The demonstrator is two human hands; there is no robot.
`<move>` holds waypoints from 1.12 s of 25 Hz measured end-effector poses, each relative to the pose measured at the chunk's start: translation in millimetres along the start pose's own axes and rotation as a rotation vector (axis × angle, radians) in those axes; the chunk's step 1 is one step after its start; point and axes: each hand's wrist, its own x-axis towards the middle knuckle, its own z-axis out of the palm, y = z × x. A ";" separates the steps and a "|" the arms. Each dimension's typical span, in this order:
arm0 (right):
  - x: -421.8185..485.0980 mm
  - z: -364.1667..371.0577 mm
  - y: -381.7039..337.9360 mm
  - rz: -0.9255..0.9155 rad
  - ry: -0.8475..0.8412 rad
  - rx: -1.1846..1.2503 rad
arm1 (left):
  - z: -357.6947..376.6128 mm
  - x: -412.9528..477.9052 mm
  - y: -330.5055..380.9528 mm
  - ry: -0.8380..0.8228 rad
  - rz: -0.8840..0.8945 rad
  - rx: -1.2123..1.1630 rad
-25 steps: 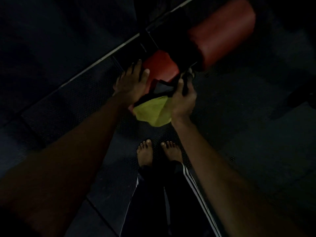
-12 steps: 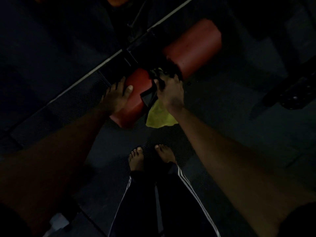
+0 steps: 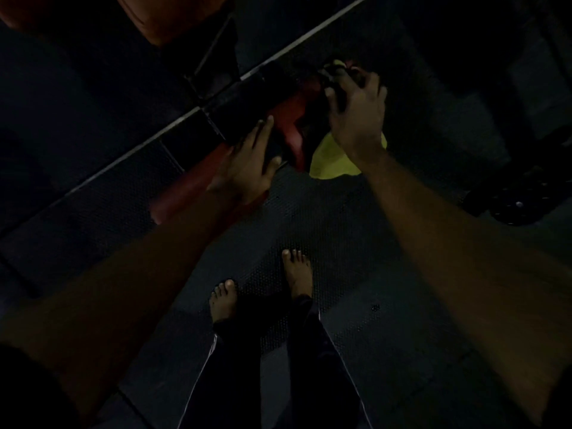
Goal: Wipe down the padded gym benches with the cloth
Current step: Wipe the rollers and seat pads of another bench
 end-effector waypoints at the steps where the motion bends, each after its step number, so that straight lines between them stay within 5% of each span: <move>1: 4.1 2.0 2.8 -0.068 -0.055 0.016 | 3.8 15.9 6.4 -0.001 -0.014 0.018; 5: -16.8 16.2 29.3 -0.206 -0.167 0.124 | 16.4 38.5 -10.8 0.022 -0.010 0.186; 13: -12.9 26.2 25.1 -0.012 -0.030 -0.002 | 20.4 33.5 -16.4 0.207 -0.064 0.313; 19: 4.3 2.7 18.6 -0.329 -0.224 -0.036 | 20.0 33.4 -13.4 0.135 -0.101 0.275; 21: 0.2 -3.3 35.6 -0.288 -0.153 0.157 | 19.9 33.2 -12.3 0.159 -0.102 0.278; 25: 4.5 7.1 48.4 0.001 0.254 0.493 | 20.4 33.6 -10.0 0.142 -0.122 0.280; 28: 2.9 21.1 26.5 0.099 0.224 0.534 | 18.1 33.1 -11.1 0.143 -0.121 0.266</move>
